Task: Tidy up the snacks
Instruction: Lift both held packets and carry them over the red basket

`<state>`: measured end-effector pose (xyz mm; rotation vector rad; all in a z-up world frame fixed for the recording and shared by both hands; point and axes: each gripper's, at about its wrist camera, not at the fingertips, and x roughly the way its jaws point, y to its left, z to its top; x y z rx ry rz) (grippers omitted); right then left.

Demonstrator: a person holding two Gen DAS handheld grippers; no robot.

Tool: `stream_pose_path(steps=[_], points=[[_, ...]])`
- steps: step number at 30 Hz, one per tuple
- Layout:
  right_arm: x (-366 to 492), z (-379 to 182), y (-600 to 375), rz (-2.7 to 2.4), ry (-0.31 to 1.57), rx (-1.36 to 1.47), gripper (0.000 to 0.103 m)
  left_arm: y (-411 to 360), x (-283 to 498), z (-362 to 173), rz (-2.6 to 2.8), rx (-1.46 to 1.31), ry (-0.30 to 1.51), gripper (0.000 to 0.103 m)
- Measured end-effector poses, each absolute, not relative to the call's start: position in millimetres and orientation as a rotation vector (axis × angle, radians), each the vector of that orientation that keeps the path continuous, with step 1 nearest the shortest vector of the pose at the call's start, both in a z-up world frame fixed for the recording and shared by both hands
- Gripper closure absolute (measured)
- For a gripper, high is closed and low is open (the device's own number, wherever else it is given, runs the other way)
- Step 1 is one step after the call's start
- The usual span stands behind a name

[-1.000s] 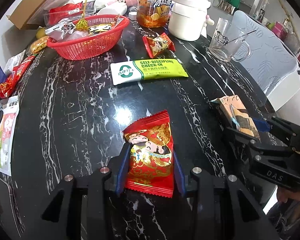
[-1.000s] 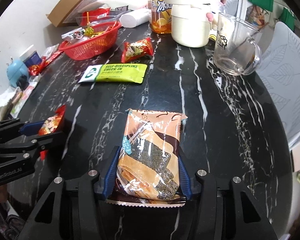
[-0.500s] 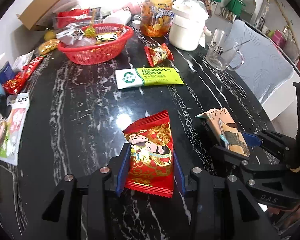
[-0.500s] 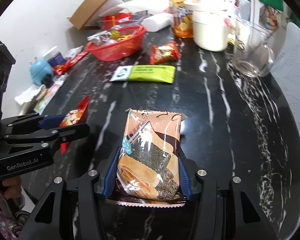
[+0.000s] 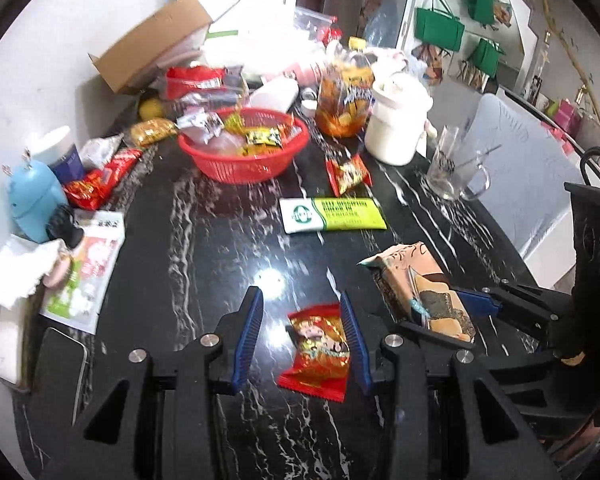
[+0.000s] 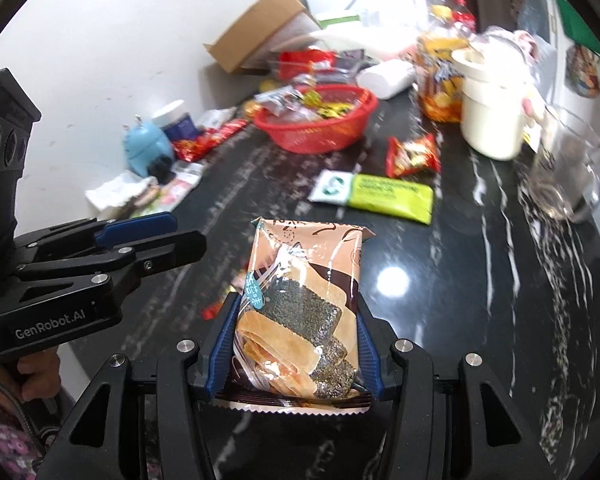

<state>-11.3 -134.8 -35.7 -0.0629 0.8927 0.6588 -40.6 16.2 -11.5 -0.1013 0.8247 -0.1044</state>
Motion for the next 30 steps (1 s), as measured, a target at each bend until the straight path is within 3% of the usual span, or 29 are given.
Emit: stream_pose_path(steps=[30], points=[[-1.0, -72.8, -175.1, 0.530, 1.022, -0.004, 0.051, -10.1, -13.7, -84.3, -0.193, -0.095, 1.091, 0.063]])
